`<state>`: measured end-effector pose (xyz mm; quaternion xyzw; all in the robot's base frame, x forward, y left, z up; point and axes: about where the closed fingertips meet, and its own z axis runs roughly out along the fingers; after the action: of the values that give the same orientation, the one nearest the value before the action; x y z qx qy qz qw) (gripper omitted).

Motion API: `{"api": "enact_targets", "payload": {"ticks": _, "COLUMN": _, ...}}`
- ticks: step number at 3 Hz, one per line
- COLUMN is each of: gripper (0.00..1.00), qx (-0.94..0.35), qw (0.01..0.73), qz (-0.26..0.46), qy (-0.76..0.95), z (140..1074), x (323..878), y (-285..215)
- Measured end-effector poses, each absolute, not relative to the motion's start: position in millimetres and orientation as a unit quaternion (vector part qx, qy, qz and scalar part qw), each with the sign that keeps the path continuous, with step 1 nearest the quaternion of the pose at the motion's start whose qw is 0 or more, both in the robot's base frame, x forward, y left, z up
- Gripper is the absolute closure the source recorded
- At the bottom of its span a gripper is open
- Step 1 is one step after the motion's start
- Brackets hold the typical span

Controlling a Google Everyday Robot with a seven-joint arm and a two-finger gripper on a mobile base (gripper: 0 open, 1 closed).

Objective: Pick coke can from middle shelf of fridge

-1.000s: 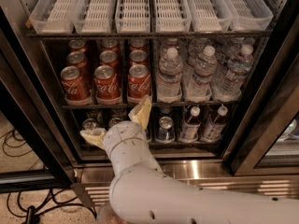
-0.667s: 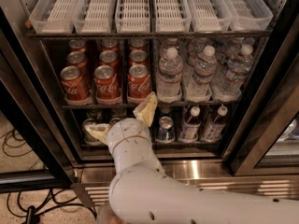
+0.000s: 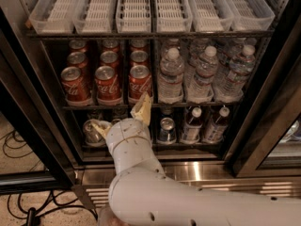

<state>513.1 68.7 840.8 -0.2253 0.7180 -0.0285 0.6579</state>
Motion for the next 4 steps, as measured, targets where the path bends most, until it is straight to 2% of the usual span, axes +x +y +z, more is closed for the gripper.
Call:
{"api": "enact_targets", "payload": {"ticks": 1, "gripper": 0.21, "qx": -0.225, "qw": 0.663, "qz": -0.018, "qy": 0.714, "z": 839.5, "x": 515.7, "y": 75.5}}
{"api": "enact_targets", "payload": {"ticks": 2, "gripper": 0.15, "qx": -0.228, "qw": 0.667, "qz": -0.005, "qy": 0.709, "z": 837.2, "x": 518.4, "y": 86.2}}
{"api": "enact_targets", "payload": {"ticks": 4, "gripper": 0.18, "qx": -0.231, "qw": 0.672, "qz": 0.029, "qy": 0.703, "z": 825.2, "x": 532.3, "y": 116.0}}
